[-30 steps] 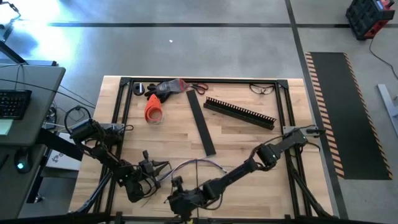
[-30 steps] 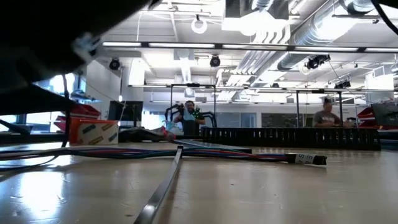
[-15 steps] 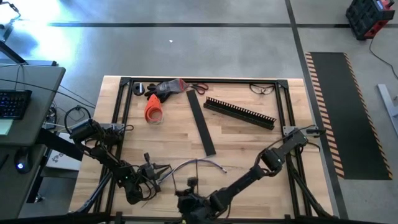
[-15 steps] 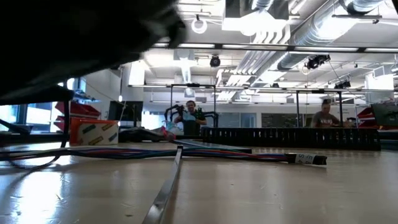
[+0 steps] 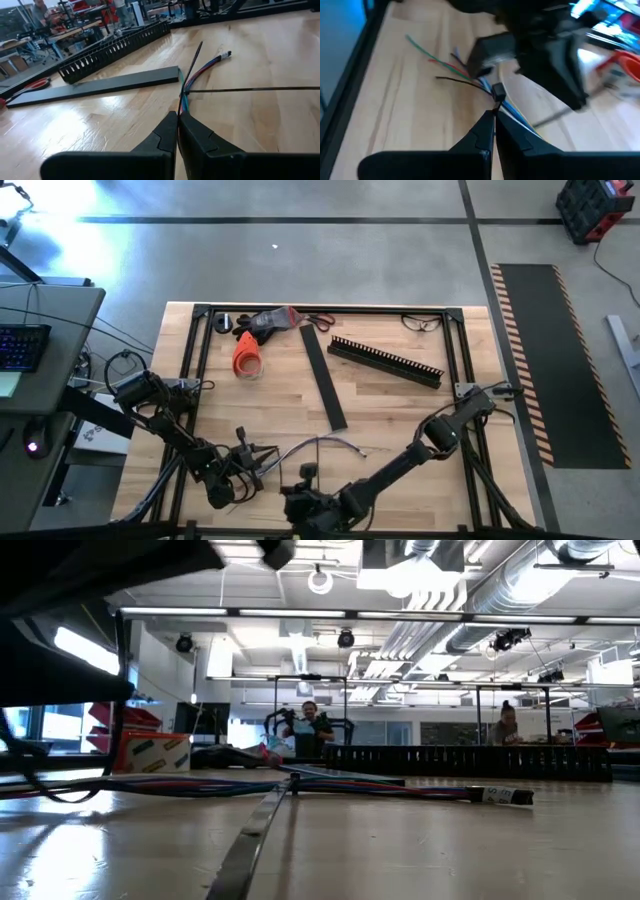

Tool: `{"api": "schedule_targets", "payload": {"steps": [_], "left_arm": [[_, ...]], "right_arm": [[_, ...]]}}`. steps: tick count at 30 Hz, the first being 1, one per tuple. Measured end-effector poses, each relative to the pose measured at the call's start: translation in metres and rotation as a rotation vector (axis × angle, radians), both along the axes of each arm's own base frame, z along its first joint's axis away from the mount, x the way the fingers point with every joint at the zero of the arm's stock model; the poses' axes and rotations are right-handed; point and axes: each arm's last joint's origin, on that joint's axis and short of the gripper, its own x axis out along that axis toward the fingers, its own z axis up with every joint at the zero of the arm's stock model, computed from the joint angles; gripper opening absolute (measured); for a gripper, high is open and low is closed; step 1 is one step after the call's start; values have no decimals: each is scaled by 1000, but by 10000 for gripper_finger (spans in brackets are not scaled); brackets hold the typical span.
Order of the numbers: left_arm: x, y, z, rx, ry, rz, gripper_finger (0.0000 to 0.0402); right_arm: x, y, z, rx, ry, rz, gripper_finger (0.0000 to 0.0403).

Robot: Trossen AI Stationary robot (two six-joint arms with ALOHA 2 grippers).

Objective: Ziptie cables
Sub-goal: Wrap the black zip tie on the cables

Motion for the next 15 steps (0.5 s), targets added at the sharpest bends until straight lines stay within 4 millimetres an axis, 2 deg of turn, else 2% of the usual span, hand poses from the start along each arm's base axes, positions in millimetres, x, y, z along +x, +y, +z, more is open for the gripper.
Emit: {"api": "schedule_targets", "payload": {"steps": [7,10,15], "left_arm": [[0,0,0,-8,9,-11,0],[0,0,0,-13,8,-11,0],[0,0,0,-15,8,-11,0]], "right_arm": [[22,-19,-8,74,76,197,0],[29,-21,-20,125,114,328,0],[38,-27,-41,161,158,452,0]]}}
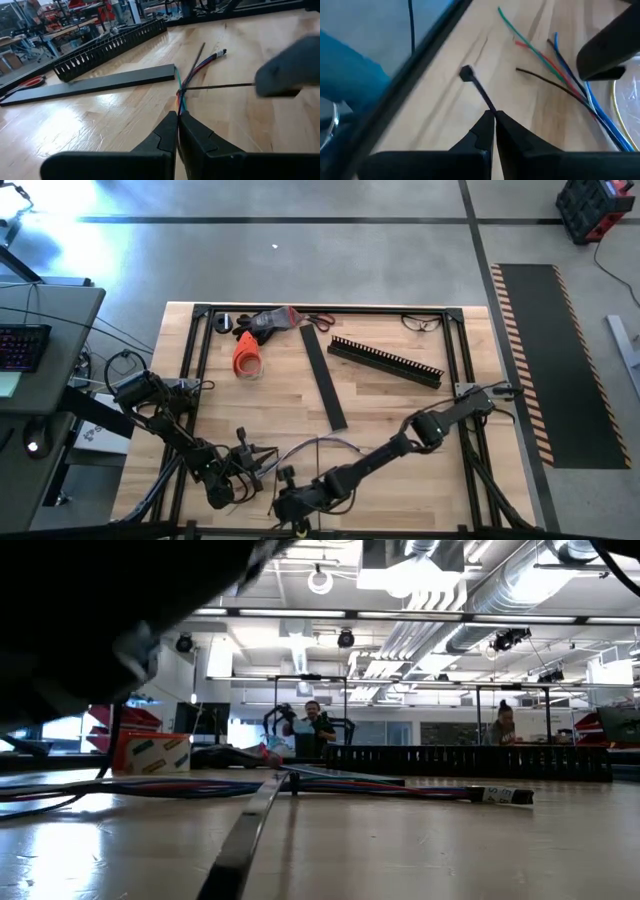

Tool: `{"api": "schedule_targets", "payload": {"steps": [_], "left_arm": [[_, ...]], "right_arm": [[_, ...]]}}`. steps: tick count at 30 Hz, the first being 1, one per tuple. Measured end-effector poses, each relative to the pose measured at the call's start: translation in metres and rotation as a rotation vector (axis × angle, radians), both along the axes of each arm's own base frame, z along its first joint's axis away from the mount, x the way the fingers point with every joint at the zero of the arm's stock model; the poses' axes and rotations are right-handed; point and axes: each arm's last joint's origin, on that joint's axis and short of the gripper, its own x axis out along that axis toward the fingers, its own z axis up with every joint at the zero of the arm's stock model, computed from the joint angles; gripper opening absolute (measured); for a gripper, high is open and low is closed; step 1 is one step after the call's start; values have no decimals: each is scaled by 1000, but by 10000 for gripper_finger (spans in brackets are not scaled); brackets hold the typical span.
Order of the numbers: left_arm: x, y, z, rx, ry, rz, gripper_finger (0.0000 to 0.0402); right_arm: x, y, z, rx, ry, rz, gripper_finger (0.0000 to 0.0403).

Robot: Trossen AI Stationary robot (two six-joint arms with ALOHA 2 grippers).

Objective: Ziptie cables
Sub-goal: Wrap the black zip tie on the cables, then wrap the black zip tie on the cable

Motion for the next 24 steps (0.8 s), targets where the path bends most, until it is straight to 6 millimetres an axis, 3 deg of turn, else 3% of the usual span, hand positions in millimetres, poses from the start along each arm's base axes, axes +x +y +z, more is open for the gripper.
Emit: {"api": "schedule_targets", "payload": {"steps": [10,20,24], "left_arm": [[0,0,0,-9,-3,2,0],[2,2,0,-21,1,7,0],[5,4,0,-25,5,13,0]], "right_arm": [[-3,6,-4,-136,-26,228,12],[-3,8,-4,-170,-40,336,148],[2,4,-10,-160,-57,373,169]]}}
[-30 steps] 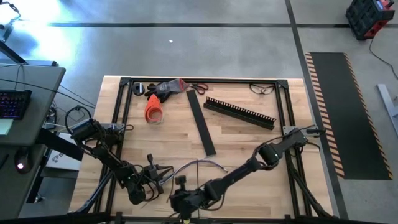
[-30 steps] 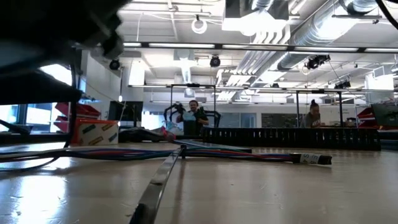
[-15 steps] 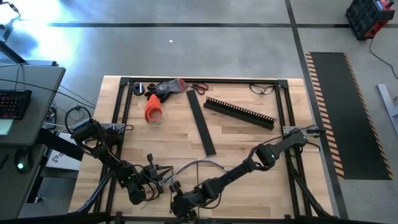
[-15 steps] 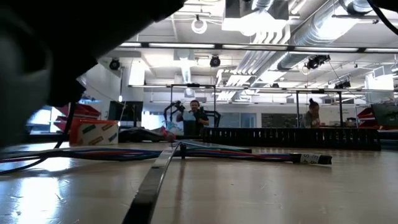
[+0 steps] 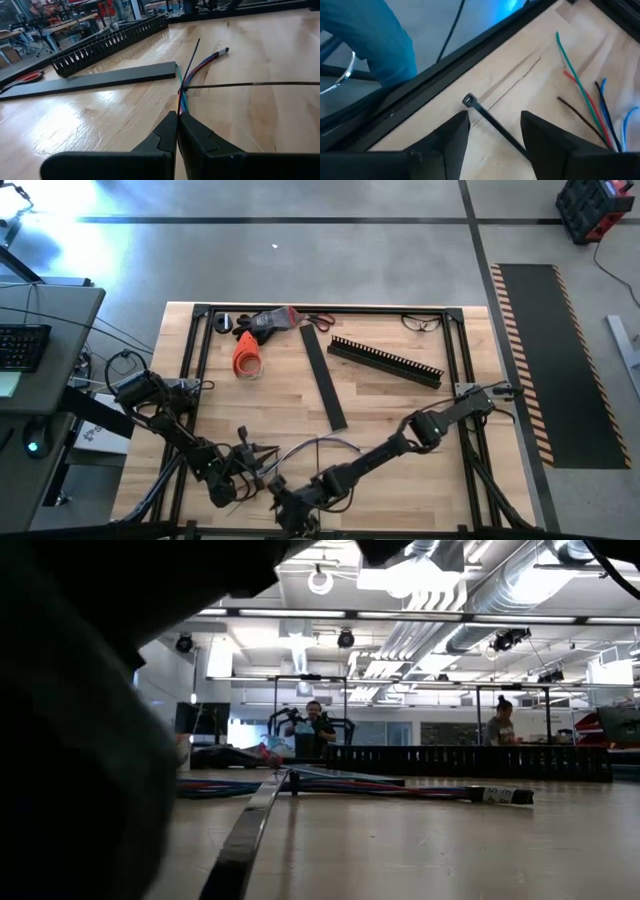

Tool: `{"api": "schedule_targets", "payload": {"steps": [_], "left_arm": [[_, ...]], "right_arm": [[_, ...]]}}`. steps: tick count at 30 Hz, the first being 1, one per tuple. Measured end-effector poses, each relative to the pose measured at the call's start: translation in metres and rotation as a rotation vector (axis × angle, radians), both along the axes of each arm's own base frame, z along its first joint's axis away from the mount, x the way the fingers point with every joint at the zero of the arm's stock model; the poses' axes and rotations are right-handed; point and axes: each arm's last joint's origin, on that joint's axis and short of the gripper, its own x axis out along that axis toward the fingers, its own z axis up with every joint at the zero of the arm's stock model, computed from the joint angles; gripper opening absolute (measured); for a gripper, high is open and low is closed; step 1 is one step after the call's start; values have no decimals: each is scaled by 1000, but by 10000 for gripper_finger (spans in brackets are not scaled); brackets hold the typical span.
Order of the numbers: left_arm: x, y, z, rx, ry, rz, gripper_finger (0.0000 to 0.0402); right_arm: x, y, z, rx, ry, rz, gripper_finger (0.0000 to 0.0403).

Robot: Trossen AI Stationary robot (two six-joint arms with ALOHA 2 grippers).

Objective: Ziptie cables
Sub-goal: Wrap the black zip tie on the cable

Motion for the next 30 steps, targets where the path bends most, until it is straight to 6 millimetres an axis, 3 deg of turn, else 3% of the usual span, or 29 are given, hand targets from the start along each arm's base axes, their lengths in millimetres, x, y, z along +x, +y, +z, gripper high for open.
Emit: {"api": "schedule_targets", "payload": {"steps": [6,16,24,30], "left_arm": [[3,2,-1,-9,13,0,0],[3,3,-1,-13,20,-4,0],[3,2,-1,-14,20,-7,0],[1,0,-1,-19,16,-16,0]], "right_arm": [[7,-6,-7,47,-11,13,137],[9,-8,-11,64,-7,-15,7],[9,-8,-1,190,2,-260,0],[-1,6,13,188,-45,-387,0]]}}
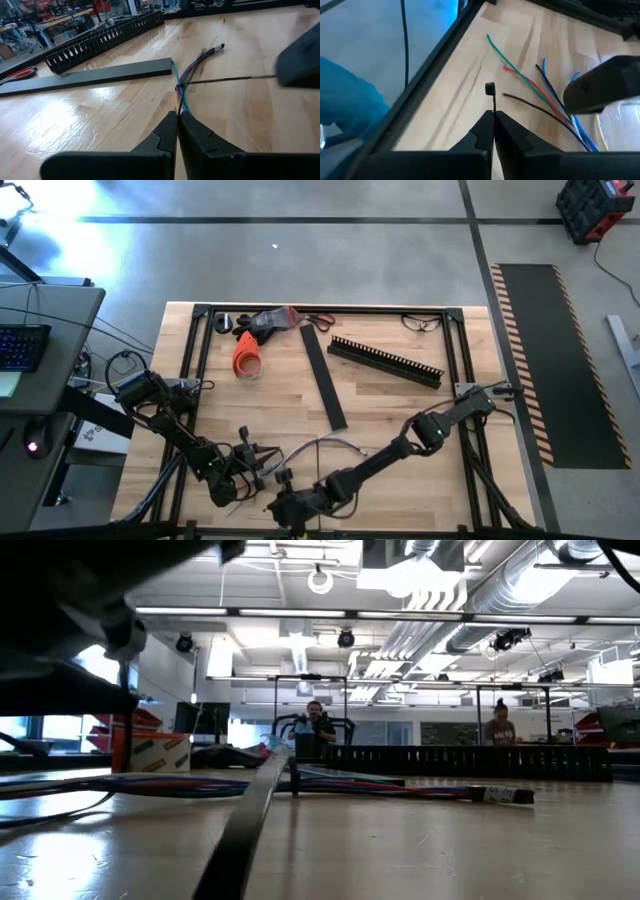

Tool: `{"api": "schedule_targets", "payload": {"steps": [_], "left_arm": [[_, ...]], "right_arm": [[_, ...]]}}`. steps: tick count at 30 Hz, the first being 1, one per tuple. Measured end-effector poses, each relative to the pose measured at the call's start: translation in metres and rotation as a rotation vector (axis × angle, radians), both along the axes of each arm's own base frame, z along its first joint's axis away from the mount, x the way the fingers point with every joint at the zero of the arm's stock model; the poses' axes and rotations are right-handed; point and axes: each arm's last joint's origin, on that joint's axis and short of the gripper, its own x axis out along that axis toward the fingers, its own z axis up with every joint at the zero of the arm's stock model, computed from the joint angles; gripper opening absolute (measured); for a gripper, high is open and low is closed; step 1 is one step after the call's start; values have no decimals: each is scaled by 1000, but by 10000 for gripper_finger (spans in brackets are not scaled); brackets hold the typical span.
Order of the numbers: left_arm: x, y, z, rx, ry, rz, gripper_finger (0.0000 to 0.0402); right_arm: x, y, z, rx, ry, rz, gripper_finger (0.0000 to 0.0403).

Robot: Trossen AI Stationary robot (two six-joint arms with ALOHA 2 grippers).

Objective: Ziptie cables
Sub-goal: Wrap the black zip tie on the cable

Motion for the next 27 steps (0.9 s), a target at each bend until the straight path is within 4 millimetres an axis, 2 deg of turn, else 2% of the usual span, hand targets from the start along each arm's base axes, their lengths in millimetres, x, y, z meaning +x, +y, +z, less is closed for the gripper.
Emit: {"api": "schedule_targets", "payload": {"steps": [6,15,17,22,27], "left_arm": [[-1,-1,0,-6,-4,-6,0],[1,-4,3,0,-10,-22,0],[1,-4,3,-2,-6,-27,0],[1,-4,3,-5,-5,-29,0],[2,-4,3,-5,-5,-27,0]], "right_arm": [[-16,19,2,-54,-40,-160,0],[-40,28,2,-142,-15,-402,0],[-46,29,7,-168,-25,-453,0],[-56,33,22,-193,-13,-453,0],[-61,26,31,-240,51,-424,0]]}}
